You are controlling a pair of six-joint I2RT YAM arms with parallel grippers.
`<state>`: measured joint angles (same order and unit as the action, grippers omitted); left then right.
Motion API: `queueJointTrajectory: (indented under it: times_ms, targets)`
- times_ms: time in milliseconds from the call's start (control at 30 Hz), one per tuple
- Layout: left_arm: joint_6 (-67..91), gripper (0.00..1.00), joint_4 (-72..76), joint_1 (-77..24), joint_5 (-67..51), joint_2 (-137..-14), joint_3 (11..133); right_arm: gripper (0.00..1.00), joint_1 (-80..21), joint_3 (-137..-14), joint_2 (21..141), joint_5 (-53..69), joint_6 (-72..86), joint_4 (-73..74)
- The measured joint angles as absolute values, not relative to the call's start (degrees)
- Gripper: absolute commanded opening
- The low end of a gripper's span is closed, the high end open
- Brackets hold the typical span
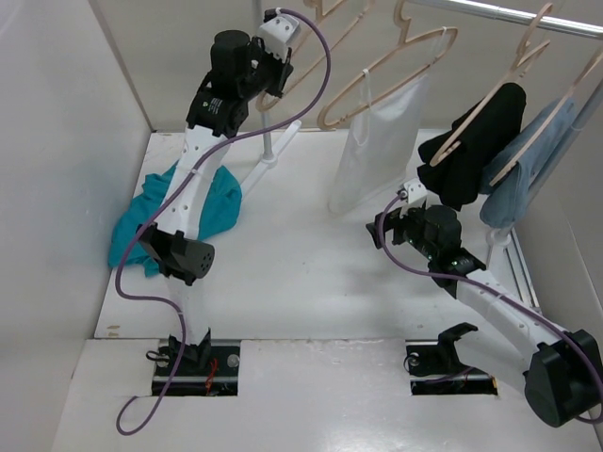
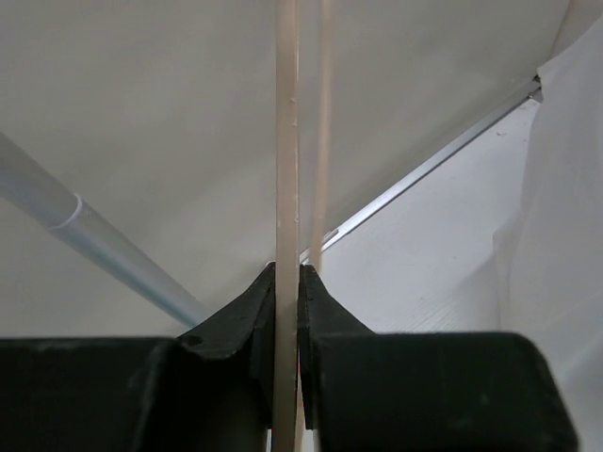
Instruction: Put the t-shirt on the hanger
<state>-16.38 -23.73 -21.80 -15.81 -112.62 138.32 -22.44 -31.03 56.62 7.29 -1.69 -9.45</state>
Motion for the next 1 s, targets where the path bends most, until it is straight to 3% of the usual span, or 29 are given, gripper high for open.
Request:
queueJointTrajectory:
  times_ms: [600,1000]
  targets:
    - [-16.4,0.0,-26.8,-21.8,-9.5,-100.9,134.8,1.0,-22.8,-33.2,61.1,11.4,-2.3,-7.9]
    - [-15.1,0.0,-26.7,-19.7,-6.4,-76.8,93.6,1.0,-34.4,-38.2,61.4,5.7,-3.6,-5.2]
